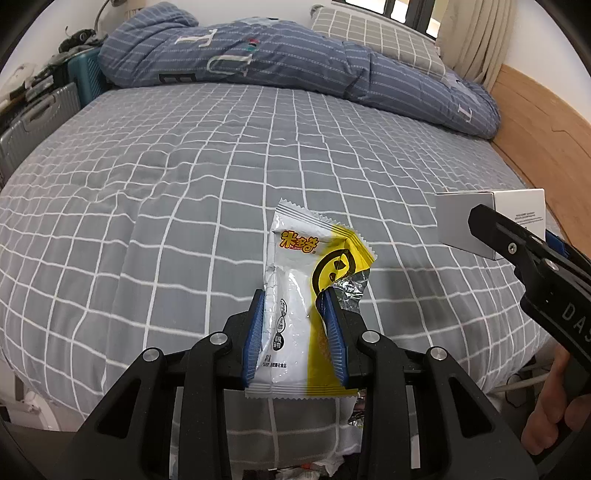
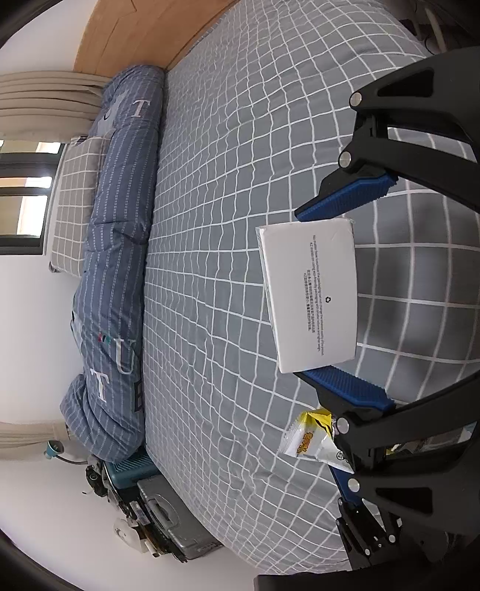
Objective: Collect trash
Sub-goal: 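Carry the snack wrapper and earphone box off the bed over the wastebasket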
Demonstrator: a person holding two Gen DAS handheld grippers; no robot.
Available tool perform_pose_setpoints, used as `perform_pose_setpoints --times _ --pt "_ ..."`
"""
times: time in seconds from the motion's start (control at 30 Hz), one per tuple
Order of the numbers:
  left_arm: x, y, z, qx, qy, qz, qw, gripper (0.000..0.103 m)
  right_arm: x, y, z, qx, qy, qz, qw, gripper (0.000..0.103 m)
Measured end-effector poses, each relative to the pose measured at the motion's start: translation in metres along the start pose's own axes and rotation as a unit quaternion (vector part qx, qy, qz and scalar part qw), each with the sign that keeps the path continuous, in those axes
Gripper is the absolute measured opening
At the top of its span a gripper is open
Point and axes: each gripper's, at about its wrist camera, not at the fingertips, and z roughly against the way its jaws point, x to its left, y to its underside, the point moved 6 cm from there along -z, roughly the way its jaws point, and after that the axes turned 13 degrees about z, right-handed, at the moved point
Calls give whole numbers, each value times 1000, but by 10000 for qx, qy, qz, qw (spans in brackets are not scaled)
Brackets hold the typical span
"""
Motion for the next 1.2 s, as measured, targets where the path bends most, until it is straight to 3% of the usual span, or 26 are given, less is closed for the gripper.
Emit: perform_pose_setpoints --times 1.2 --pt "-3 85 43 243 67 -136 9996 31 20 99 68 393 -251 -90 9989 74"
